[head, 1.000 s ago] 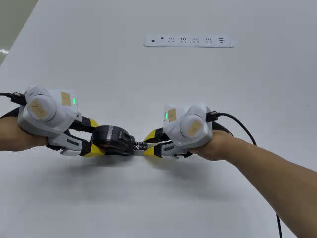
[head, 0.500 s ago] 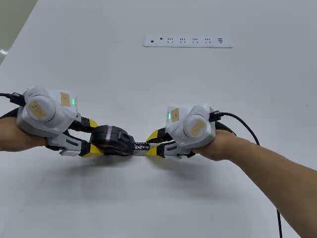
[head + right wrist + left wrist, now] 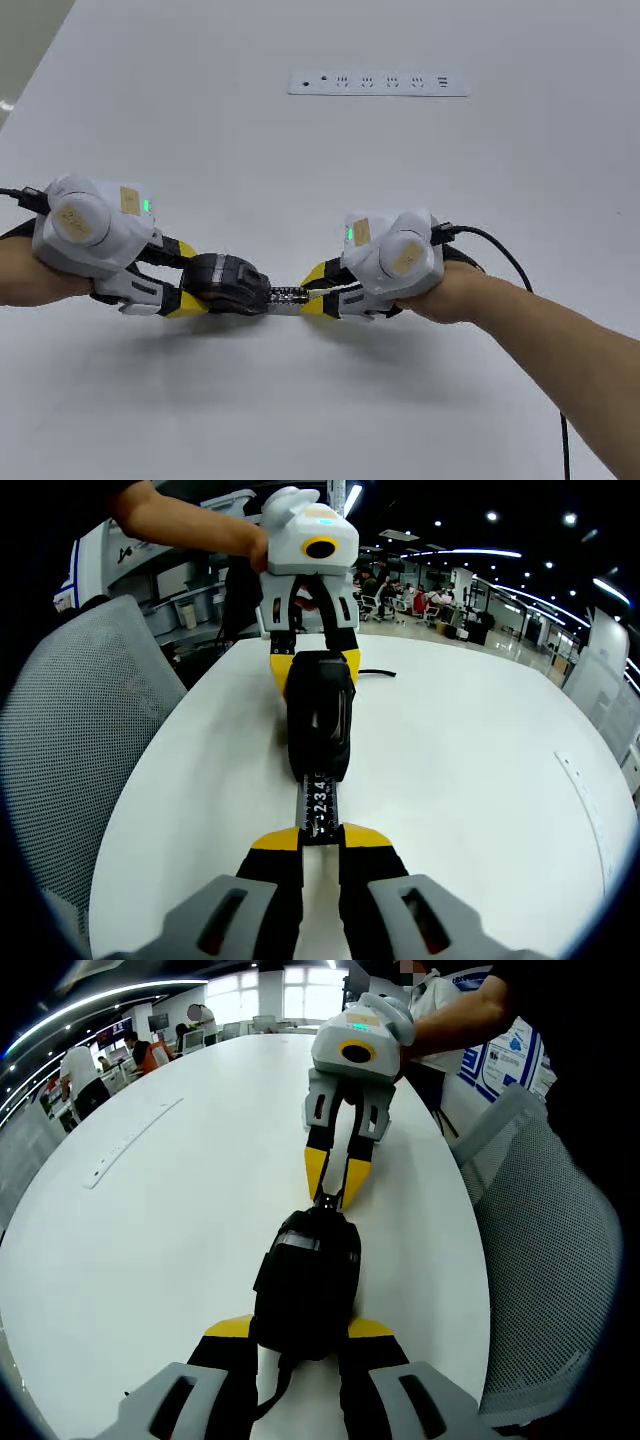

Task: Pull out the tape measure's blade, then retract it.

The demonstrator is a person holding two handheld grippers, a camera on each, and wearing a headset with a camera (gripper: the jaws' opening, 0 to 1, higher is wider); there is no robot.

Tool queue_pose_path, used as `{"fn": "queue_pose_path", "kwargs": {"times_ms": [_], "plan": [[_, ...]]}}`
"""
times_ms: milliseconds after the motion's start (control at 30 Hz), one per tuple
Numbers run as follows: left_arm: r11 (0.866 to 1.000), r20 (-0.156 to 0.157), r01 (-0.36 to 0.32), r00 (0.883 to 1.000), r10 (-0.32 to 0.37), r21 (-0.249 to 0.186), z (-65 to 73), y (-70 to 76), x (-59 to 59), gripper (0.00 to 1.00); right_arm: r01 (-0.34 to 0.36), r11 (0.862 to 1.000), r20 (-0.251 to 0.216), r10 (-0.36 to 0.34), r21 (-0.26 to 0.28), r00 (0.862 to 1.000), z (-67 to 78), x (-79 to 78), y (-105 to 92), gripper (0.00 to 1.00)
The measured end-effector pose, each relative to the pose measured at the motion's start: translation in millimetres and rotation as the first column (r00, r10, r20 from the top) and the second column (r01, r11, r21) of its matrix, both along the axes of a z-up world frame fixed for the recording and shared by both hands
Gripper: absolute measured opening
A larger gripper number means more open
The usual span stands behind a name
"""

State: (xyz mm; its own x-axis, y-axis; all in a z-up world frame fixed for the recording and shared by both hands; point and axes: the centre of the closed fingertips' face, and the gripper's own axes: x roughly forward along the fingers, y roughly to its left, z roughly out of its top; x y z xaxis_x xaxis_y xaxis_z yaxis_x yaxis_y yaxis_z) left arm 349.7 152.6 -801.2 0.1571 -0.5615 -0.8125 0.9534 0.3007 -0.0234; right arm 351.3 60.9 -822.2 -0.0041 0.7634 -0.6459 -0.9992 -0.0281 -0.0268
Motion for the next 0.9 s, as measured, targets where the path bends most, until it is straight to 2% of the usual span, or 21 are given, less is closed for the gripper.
{"fn": "queue_pose_path", "kwargs": {"times_ms": [900], "plan": [[1.000, -0.005, -0.007, 1.000, 0.007, -0.002, -0.6, 0.6, 0.2, 0.28, -0.008, 1.000, 0.006, 0.008, -0.009, 1.000, 0.4, 2.1, -19.7, 0.10]]}}
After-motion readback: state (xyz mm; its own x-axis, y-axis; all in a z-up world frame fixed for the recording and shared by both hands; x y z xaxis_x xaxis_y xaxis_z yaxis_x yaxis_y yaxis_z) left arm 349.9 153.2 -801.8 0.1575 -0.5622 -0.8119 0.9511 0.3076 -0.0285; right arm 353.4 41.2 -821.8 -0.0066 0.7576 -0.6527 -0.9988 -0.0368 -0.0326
